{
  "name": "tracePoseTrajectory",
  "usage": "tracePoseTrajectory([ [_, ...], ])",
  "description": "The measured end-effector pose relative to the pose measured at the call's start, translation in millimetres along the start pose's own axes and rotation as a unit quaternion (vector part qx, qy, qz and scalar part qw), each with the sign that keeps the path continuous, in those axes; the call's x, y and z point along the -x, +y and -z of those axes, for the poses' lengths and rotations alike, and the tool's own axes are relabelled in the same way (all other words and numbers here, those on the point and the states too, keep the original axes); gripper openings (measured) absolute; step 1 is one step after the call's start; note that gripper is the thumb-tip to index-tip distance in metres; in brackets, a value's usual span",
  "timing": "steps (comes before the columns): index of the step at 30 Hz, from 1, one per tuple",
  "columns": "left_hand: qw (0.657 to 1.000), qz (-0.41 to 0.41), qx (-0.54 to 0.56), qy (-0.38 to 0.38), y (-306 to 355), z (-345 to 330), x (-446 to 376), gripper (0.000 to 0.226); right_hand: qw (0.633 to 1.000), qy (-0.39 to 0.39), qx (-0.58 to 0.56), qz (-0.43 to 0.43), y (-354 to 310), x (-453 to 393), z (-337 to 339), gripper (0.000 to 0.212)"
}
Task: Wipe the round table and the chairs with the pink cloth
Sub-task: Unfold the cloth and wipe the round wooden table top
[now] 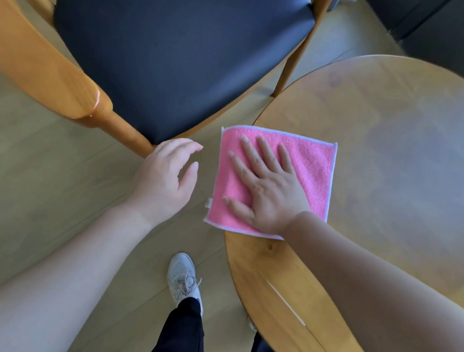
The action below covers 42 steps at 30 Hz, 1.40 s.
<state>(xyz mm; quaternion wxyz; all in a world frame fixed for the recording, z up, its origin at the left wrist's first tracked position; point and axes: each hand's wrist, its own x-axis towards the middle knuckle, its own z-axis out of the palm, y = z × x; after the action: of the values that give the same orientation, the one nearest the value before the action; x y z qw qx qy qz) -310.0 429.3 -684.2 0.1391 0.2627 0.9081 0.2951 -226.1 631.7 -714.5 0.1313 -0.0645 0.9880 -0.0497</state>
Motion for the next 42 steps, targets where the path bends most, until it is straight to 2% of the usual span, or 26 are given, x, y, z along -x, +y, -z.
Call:
tracePoseTrajectory([
  [5,1.0,0.003,-0.002,0.001,3,-4,-12,0.034,0.999,0.014,-0.005,-0.045,32,-26,5,0.086],
  [14,1.0,0.001,-0.014,-0.008,7,-15,-35,0.031,0.989,0.045,-0.022,-0.138,105,-63,20,0.09],
  [21,1.0,-0.002,-0.021,-0.017,17,-20,-40,0.033,0.977,0.064,-0.029,-0.203,157,-54,25,0.088],
  [32,0.999,-0.042,-0.021,-0.015,54,-40,-33,0.036,0.965,0.031,-0.047,-0.255,147,43,4,0.084],
  [38,0.995,-0.08,-0.049,-0.044,98,-68,-39,0.035,0.976,0.012,-0.052,-0.21,109,116,-18,0.081],
  [42,0.99,-0.082,-0.082,-0.076,117,-86,-46,0.036,0.98,0.024,-0.051,-0.189,116,136,-25,0.078],
])
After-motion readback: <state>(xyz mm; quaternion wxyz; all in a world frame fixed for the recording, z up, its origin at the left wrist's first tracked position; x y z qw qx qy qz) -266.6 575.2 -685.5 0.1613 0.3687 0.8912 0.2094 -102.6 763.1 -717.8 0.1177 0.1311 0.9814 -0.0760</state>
